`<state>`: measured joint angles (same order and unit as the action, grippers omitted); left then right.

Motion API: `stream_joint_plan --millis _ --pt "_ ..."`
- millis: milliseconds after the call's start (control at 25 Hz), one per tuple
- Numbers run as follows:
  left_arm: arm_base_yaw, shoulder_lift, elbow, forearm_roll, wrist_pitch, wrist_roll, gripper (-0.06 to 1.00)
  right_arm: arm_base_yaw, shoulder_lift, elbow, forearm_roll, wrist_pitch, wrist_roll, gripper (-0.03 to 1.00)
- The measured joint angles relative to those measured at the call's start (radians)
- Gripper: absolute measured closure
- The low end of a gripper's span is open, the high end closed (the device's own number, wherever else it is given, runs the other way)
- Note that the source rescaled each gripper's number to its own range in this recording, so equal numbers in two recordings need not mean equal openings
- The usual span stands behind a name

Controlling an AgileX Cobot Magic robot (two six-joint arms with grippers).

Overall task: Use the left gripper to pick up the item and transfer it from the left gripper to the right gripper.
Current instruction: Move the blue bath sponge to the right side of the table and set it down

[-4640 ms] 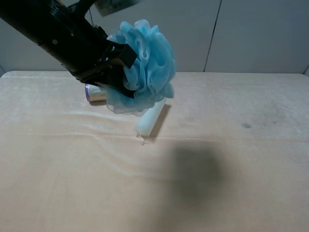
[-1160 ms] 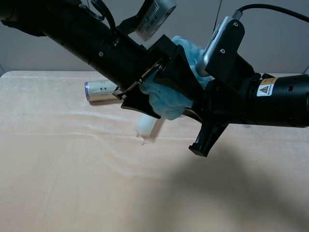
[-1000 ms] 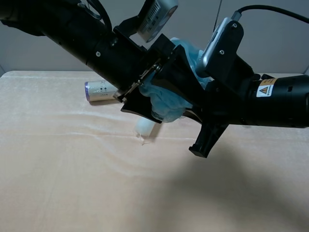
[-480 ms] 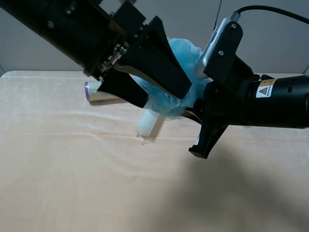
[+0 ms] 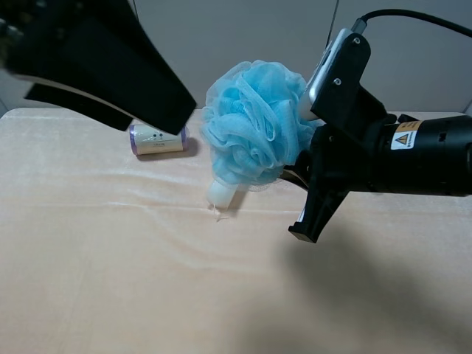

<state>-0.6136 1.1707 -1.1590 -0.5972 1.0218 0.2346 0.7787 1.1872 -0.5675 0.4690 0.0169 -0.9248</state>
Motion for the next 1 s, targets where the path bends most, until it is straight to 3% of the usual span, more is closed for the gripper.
stream_joint_plan --millis 200,600,720,1000 --pt "0.0 -0.161 0.0 0.168 0.012 -0.108 -0.06 0.0 0.0 0.0 0.0 0.0 0.013 0.95" --pt "0.0 -0.435 0.001 0.541 0.143 -0.304 -0.06 0.0 0.0 0.0 0.0 0.001 0.049 0.95" --pt "0.0 -0.525 0.041 0.597 0.143 -0.339 -0.06 0.0 0.0 0.0 0.0 0.001 0.049 0.95" --pt "0.0 -0.788 0.272 0.642 0.144 -0.361 -0.06 0.0 0.0 0.0 0.004 0.001 0.088 0.95"
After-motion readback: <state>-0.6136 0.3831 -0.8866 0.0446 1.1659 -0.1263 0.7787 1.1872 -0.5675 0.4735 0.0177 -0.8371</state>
